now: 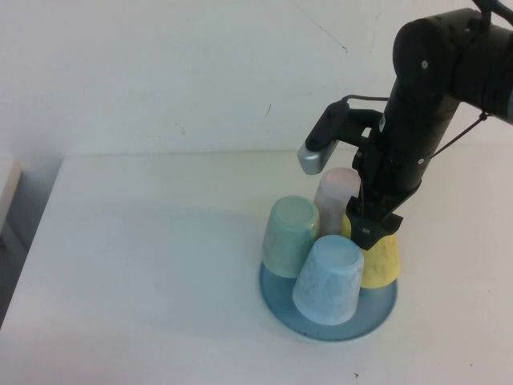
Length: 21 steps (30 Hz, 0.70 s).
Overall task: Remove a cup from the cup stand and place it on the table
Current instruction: Pick up the cup from the rack
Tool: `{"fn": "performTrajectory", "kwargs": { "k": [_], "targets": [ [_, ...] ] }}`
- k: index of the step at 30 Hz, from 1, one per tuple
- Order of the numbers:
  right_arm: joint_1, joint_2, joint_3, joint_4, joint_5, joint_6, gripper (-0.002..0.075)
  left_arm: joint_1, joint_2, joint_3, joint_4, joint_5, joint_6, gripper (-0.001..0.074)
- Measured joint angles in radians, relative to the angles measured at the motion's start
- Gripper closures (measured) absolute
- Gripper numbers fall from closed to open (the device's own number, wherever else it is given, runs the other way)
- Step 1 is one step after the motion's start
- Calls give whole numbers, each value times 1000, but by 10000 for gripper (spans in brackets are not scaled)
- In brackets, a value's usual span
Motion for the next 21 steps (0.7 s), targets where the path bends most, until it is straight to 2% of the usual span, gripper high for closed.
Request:
{"fn": "performTrajectory", "kwargs": {
  "k": [21],
  "targets": [
    [0, -19, -18, -10, 3, 12, 182, 0, 0, 0, 0, 0, 0, 737]
  ]
}}
